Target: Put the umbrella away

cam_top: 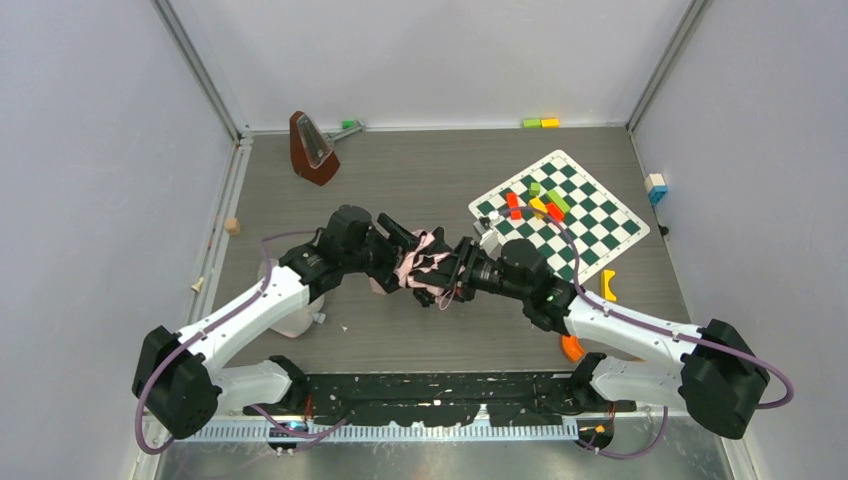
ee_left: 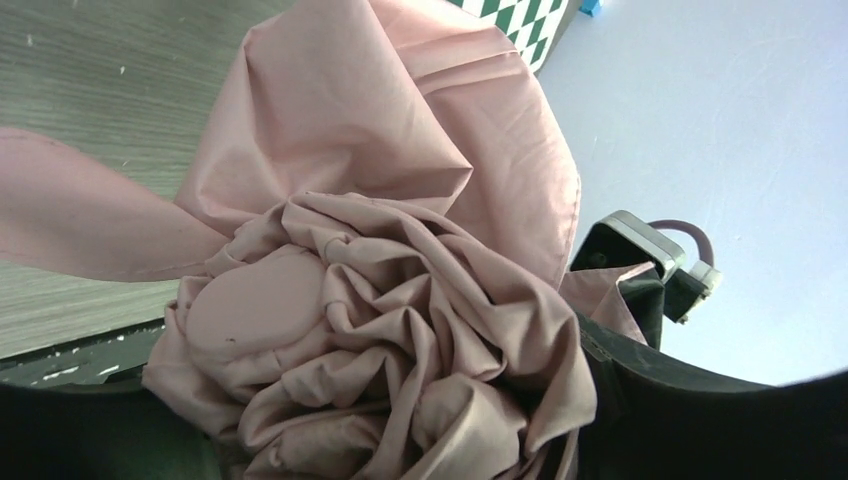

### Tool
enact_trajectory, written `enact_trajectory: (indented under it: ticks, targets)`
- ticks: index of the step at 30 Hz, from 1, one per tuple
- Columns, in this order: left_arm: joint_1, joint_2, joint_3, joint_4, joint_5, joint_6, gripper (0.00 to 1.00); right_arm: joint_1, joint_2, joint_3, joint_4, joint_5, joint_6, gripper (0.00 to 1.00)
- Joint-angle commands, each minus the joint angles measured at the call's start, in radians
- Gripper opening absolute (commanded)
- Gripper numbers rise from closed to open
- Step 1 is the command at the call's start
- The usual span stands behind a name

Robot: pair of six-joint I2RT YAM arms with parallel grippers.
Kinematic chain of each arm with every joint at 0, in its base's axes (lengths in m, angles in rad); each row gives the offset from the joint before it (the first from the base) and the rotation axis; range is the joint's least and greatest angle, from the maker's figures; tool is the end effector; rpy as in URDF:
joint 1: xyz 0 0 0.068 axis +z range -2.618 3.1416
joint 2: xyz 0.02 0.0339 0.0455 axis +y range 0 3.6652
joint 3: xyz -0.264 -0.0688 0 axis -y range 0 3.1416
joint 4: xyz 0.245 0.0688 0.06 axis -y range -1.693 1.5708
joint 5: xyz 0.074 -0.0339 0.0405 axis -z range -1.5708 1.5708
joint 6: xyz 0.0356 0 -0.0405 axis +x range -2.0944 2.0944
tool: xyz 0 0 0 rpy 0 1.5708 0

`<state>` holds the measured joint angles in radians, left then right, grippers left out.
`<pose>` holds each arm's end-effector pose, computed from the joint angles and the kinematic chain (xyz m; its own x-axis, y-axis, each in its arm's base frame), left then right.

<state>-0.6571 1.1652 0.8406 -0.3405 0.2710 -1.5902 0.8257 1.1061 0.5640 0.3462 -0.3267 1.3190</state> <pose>0.1940 -0.1617 0.2680 -0.7457 -0.6414 0.1804 -0.5032 0.3646 -0.7835 0.1599 0.1902 0.2535 -0.9138 0.3622 -0.1839 -0.0988 0.2409 0.9655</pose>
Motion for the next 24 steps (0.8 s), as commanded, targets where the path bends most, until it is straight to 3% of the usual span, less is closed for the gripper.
enact_trajectory:
  ticks: [1,4,6,7,8,9,10,11,19,24]
  targets:
    - [-0.026,-0.046,0.047,0.009,0.063,0.200,0.00,-0.036,-0.033,0.058,0.332,0.035,0.239,0.05]
    - [-0.007,-0.050,0.083,-0.072,0.044,0.218,0.00,-0.044,-0.060,0.102,0.170,-0.015,0.142,0.07]
    - [0.007,-0.035,0.119,-0.150,0.057,0.220,0.00,-0.051,-0.073,0.179,-0.023,-0.047,0.003,0.25]
    - [0.012,-0.025,0.132,-0.178,0.068,0.220,0.00,-0.052,-0.076,0.241,-0.156,-0.054,-0.058,0.44]
    - [0.015,-0.017,0.145,-0.209,0.076,0.216,0.00,-0.052,-0.077,0.278,-0.225,-0.057,-0.176,0.54]
    - [0.015,-0.012,0.153,-0.229,0.083,0.207,0.00,-0.053,-0.076,0.352,-0.376,-0.054,-0.242,0.75]
    - [0.016,-0.010,0.157,-0.235,0.089,0.198,0.00,-0.053,-0.074,0.385,-0.436,-0.041,-0.359,0.83]
    - [0.015,-0.013,0.157,-0.237,0.092,0.187,0.00,-0.053,-0.072,0.442,-0.535,-0.033,-0.408,0.98]
    - [0.013,0.011,0.176,-0.261,0.106,0.163,0.00,-0.053,0.027,0.723,-0.919,-0.054,-0.854,0.95]
    - [0.012,0.030,0.210,-0.280,0.095,0.165,0.00,-0.013,0.125,0.878,-1.103,0.027,-0.971,0.96]
